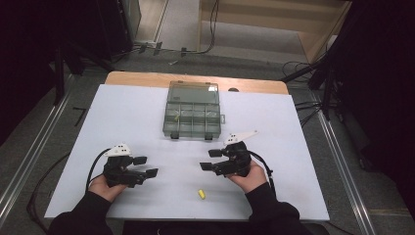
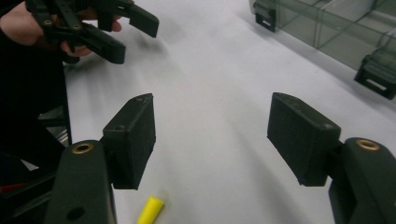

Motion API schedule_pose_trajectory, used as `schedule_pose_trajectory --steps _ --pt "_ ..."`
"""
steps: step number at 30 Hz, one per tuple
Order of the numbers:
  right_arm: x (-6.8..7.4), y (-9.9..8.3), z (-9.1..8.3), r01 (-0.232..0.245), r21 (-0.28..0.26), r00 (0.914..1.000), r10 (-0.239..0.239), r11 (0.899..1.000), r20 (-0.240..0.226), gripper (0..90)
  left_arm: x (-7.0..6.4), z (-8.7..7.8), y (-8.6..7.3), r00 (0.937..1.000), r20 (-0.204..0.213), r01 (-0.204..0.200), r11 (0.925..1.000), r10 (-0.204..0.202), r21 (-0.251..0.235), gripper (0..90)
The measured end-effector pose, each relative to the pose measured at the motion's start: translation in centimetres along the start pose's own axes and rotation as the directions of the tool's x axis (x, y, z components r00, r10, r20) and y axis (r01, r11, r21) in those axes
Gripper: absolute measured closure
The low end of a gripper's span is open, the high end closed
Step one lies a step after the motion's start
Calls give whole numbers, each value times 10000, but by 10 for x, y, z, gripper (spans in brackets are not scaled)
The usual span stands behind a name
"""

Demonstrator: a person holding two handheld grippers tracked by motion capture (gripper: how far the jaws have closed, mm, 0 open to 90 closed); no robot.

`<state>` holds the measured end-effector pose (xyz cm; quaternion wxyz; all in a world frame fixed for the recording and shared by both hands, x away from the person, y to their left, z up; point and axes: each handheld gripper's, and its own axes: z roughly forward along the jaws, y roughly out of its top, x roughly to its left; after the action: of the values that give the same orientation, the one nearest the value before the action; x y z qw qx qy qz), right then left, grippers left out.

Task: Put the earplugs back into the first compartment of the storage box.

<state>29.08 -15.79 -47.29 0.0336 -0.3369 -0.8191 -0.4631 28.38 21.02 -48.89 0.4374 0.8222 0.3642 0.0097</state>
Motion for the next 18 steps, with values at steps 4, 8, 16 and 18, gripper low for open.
schedule_pose_trajectory --steps 4,8,16,18 --pt "6 -4 1 166 10 9998 -166 9999 -118 312 0 0 0 10000 -6 -19 10000 19 -12 267" --pt "15 -8 4 413 276 9991 -414 9988 45 333 0 0 0 10000 -10 -20 10000 20 11 267" --pt "19 -20 10 340 644 9994 -338 9973 -50 348 0 0 0 10000 11 -3 10000 3 -17 267" --pt "20 -24 11 308 649 9995 -306 9974 -36 349 0 0 0 10000 8 12 10000 -12 -25 267"
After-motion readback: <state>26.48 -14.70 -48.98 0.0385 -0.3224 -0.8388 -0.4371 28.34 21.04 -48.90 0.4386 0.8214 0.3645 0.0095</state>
